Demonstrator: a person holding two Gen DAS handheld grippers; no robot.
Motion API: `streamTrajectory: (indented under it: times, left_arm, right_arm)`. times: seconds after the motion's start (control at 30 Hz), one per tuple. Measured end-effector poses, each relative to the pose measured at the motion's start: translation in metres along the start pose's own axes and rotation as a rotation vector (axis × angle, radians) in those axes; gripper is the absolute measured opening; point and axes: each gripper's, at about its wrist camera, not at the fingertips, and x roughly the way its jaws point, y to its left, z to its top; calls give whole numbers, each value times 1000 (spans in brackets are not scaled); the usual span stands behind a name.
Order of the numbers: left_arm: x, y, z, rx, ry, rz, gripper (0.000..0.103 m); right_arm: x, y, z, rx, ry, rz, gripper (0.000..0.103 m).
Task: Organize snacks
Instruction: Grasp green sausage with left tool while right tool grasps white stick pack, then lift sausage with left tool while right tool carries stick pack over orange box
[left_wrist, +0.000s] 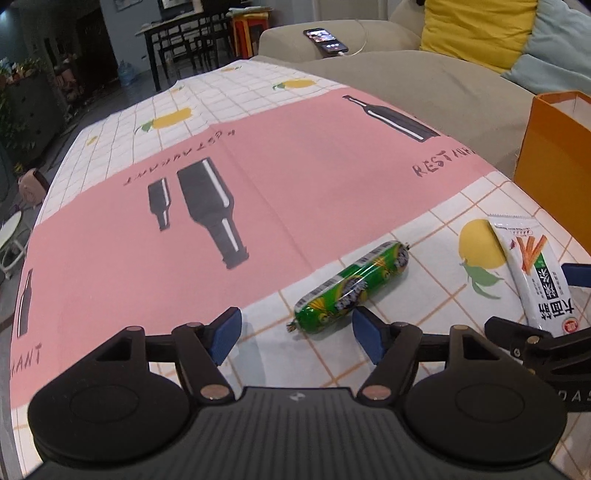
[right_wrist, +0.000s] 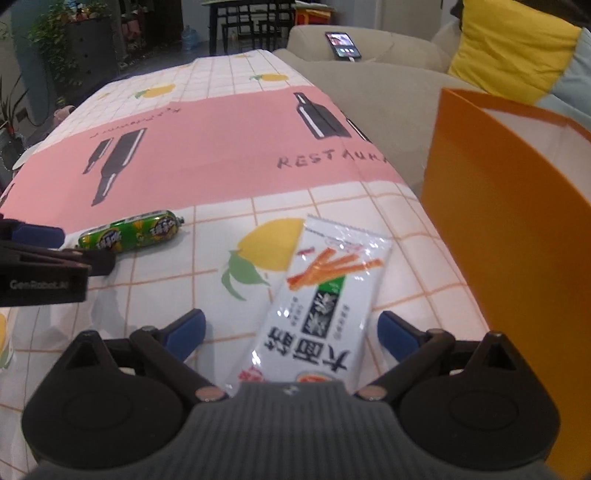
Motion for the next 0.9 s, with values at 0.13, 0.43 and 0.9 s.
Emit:
streamTrajectory:
  times: [0.13, 0.43, 0.9]
  left_arm:
    - [5, -7, 6, 69, -28, -22, 81]
    - [10, -25, 14, 152, -50, -89, 50]
    - [-44, 9, -35, -309, 175, -126, 25]
  right_arm:
    - [5, 3, 3, -23, -21, 22, 97]
    - [2, 9, 6, -64, -70, 50, 66]
    - [-29, 31, -19, -68, -5, 46, 55]
